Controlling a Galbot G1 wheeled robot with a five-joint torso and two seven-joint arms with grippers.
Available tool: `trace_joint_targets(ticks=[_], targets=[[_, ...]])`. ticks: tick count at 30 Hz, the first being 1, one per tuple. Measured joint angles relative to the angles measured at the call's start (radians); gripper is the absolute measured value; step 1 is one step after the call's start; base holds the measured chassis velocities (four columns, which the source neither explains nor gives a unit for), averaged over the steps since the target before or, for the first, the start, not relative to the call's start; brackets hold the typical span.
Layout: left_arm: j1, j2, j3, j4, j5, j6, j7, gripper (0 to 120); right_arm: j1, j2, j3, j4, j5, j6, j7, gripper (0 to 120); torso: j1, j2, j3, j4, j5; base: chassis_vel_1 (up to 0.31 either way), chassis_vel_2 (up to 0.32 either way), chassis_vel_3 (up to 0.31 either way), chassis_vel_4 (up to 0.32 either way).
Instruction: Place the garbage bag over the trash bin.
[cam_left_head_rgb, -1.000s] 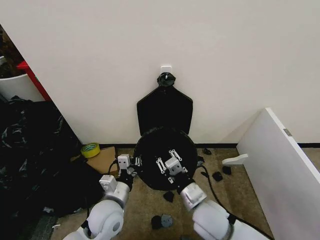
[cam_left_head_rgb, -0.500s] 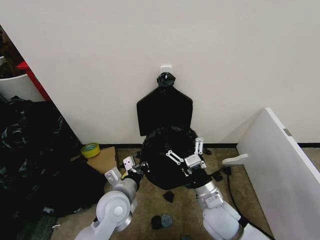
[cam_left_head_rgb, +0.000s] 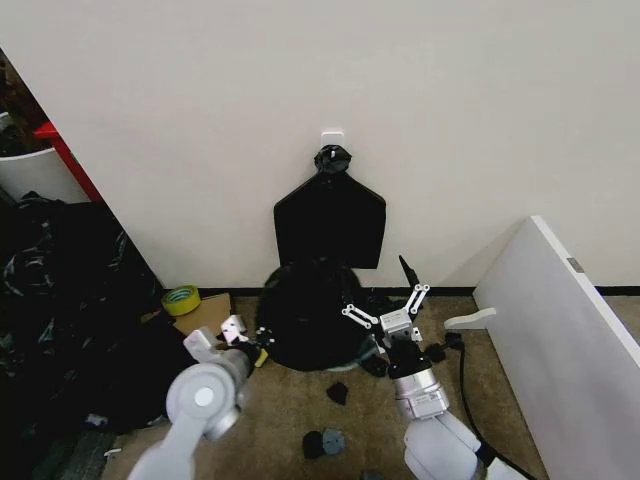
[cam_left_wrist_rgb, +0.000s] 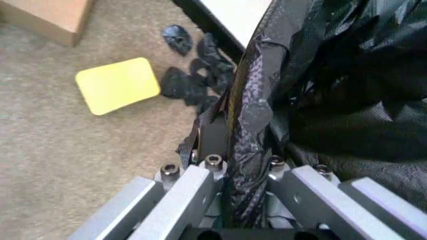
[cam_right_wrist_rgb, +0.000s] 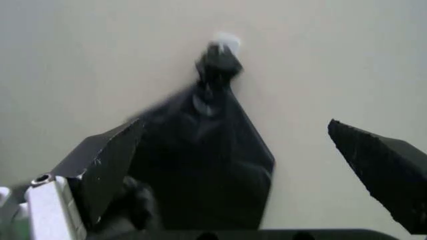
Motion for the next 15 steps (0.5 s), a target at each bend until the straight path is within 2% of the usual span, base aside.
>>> trace_joint_targets(ticks=[3,7,15], targets=[[0.002,0.001,-0.013,-0.002,0.000,-0.001,-0.001,1,-0.025,-0.016,-0.014,-0.008,0.009,-0.087,0.048,100,0.000,0.000,0.000,-0.0004,-0.0001,0.000,0.000,0.000,0.000],[-0.005,-0.001,-0.031,-0.014,-0.003,-0.004,-0.001,1,-0.056,-0.028,-0.047,-0.011,0.105,-0.163,0.081,100,0.000,0.000,0.000,-0.0003,-0.0001,0.000,0.000,0.000,0.000],[-0.003,0.004,-0.053,-0.037,-0.022,-0.005,-0.003,1,-0.089,-0.019,-0.079,-0.031,0.146,-0.176,0.084,100,0.000,0.000,0.000,-0.0001,-0.0001,0.000,0.000,0.000,0.000]])
